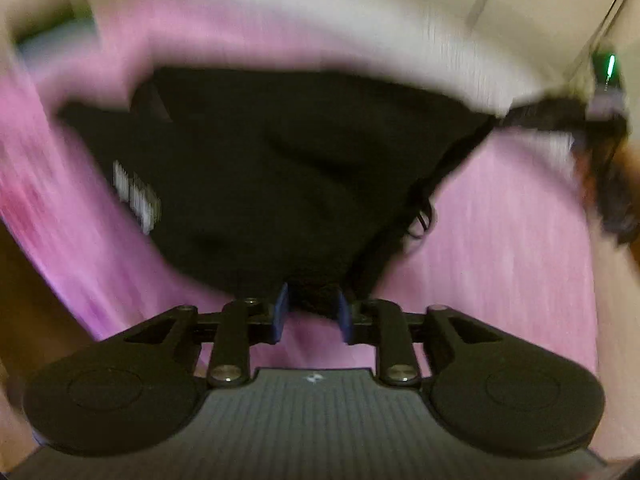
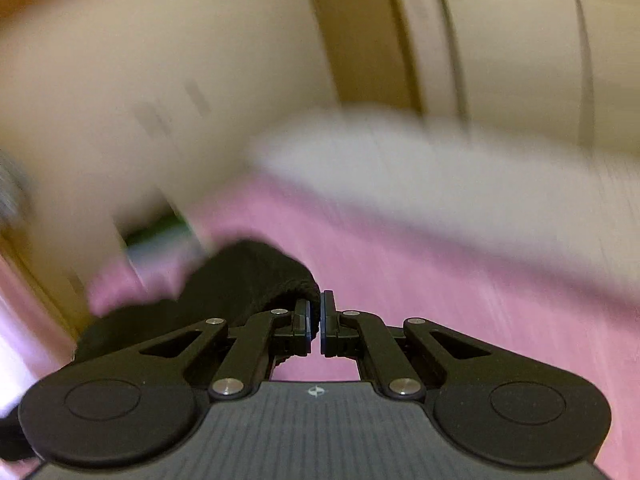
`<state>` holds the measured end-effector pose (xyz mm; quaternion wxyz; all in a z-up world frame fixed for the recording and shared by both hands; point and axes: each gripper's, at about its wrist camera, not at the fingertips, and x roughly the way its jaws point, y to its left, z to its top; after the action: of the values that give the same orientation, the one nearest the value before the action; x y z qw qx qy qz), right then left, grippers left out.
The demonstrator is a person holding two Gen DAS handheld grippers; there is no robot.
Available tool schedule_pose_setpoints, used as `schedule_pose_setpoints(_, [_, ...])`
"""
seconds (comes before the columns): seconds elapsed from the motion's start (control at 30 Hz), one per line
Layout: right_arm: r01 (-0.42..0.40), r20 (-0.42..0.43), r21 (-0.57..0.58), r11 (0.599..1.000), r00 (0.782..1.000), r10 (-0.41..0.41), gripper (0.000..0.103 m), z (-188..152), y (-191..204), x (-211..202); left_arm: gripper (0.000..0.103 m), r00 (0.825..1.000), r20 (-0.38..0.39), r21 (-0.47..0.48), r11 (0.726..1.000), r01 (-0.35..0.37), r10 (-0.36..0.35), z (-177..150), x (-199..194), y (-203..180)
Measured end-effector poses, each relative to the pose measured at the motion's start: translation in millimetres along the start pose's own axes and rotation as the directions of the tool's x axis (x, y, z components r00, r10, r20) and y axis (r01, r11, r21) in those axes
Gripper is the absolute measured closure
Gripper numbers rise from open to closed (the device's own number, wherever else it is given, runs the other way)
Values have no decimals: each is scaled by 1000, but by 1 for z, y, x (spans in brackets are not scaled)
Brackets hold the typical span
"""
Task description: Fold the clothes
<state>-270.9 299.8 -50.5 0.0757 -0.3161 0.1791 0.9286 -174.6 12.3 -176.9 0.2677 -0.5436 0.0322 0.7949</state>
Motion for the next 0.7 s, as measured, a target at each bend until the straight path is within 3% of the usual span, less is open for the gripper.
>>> schedule_pose_setpoints(0.07, [93, -141, 24, 995, 986, -89, 102, -50, -41, 17, 84, 985, -160, -54, 997, 60, -68, -44, 68, -4])
schedule_pose_setpoints(0.13, [188, -280, 34, 982, 945, -171, 98, -99, -81, 34, 83, 965, -249, -66, 996, 65, -80, -77, 101, -12])
schedule_pose_setpoints(0.2, [281, -415, 30, 959, 877, -244, 86, -149, -122, 50, 71, 967, -241, -66, 995, 70, -84, -96, 111, -15])
schedule_pose_setpoints(0.27, [370, -540, 13, 929, 785, -305, 83, -198, -163, 67, 66, 976, -208, -119, 992, 36, -60, -96, 114, 0])
schedule_pose_setpoints(0.3, [394, -577, 16, 919, 754, -313, 75, -215, -178, 72, 64, 983, -176, -156, 988, 17, -45, -93, 112, 7])
schedule_pose_setpoints(0.33, [381, -575, 51, 923, 767, -285, 72, -218, -185, 71, 62, 989, -144, -195, 981, 0, -29, -89, 110, 13])
schedule_pose_setpoints(0.4, [341, -558, 132, 931, 802, -214, 71, -218, -192, 78, 47, 996, -81, -291, 957, -2, -23, -80, 110, 26])
schedule_pose_setpoints(0.47, [288, -532, 222, 932, 837, -132, 62, -216, -194, 90, 41, 999, -18, -423, 906, 26, -37, -76, 116, 40])
schedule_pose_setpoints(0.5, [258, -520, 275, 926, 850, -82, 55, -219, -195, 97, 41, 999, 13, -488, 872, 44, -43, -75, 119, 48])
schedule_pose_setpoints(0.6, [182, -475, 421, 889, 879, 45, 54, -228, -199, 120, 41, 996, 65, -665, 741, 89, -61, -81, 134, 69])
schedule_pose_setpoints(0.7, [154, -432, 514, 844, 896, 101, 54, -234, -207, 137, 42, 991, 110, -770, 625, 132, -74, -94, 145, 75])
